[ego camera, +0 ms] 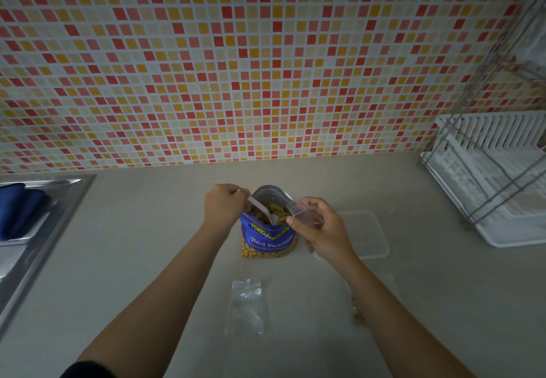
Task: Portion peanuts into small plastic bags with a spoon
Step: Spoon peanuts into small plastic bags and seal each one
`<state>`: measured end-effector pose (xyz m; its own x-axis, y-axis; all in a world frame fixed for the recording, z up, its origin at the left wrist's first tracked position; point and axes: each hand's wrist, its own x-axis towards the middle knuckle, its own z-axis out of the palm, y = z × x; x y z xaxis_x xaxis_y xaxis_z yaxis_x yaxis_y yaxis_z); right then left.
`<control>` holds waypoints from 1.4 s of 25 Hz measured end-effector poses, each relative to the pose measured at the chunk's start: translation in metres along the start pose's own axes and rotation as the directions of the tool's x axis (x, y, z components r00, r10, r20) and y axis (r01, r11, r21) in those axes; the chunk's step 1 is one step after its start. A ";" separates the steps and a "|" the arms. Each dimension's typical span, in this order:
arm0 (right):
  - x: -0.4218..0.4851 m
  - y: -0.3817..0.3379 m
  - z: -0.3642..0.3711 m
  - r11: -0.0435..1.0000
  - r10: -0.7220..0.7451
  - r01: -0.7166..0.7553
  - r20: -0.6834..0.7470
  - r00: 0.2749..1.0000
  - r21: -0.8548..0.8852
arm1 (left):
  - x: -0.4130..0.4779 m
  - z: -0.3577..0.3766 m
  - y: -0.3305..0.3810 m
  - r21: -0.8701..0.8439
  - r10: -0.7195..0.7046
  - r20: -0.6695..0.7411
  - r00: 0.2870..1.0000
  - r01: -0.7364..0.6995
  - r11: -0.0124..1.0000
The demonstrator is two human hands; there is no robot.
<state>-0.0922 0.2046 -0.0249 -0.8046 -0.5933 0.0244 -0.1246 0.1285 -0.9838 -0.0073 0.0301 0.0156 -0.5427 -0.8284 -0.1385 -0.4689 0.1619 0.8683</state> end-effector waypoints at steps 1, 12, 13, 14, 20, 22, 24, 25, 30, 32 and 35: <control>0.000 0.001 0.000 1.000 0.003 -0.003 0.004 1.000 -0.002 | 0.000 -0.002 -0.001 -0.078 -0.058 -0.008 0.998 0.057 0.995; 0.009 -0.020 -0.015 0.997 -0.017 0.012 -0.064 0.998 -0.077 | 0.012 -0.016 -0.010 -0.435 -0.309 0.052 0.950 0.301 0.849; 0.010 -0.022 -0.016 0.993 -0.032 0.025 -0.065 0.997 -0.113 | 0.014 -0.019 -0.012 -0.439 -0.325 0.039 0.945 0.308 0.844; 0.011 -0.024 -0.015 0.986 -0.051 0.040 -0.063 0.997 -0.163 | 0.015 -0.022 -0.012 -0.447 -0.343 0.022 0.939 0.316 0.837; 0.016 -0.027 -0.001 0.893 -0.128 0.119 0.009 0.992 -0.433 | 0.020 -0.047 0.009 -0.520 -0.308 -0.072 0.949 0.228 0.823; 0.017 -0.030 0.007 0.889 -0.153 0.144 0.015 0.988 -0.435 | 0.015 -0.049 0.022 -0.479 -0.204 -0.103 0.973 0.131 0.868; 0.018 -0.033 0.015 0.896 -0.173 0.157 -0.001 0.985 -0.415 | 0.003 -0.048 0.035 -0.329 -0.034 -0.161 0.986 -0.021 0.944; 0.018 -0.035 0.019 0.903 -0.176 0.156 -0.014 0.984 -0.400 | -0.007 -0.047 0.041 -0.216 0.103 -0.180 0.978 -0.141 0.966; 0.017 -0.040 0.028 0.955 -0.151 0.116 -0.110 0.982 -0.274 | -0.048 -0.047 0.054 0.187 0.769 -0.097 0.632 -0.747 0.638; 0.016 -0.040 0.025 0.972 -0.128 0.097 -0.130 0.983 -0.216 | -0.043 -0.057 0.059 0.102 0.709 -0.249 0.660 -0.710 0.697; 0.011 -0.040 0.016 0.982 -0.122 0.095 -0.164 0.979 -0.163 | -0.020 -0.061 0.052 -0.138 0.401 -0.377 0.835 -0.479 0.867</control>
<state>-0.0866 0.1807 0.0116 -0.8676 -0.4661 0.1734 -0.2939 0.1992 -0.9348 0.0221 0.0224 0.0926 -0.3780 -0.8289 0.4123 -0.0501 0.4630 0.8849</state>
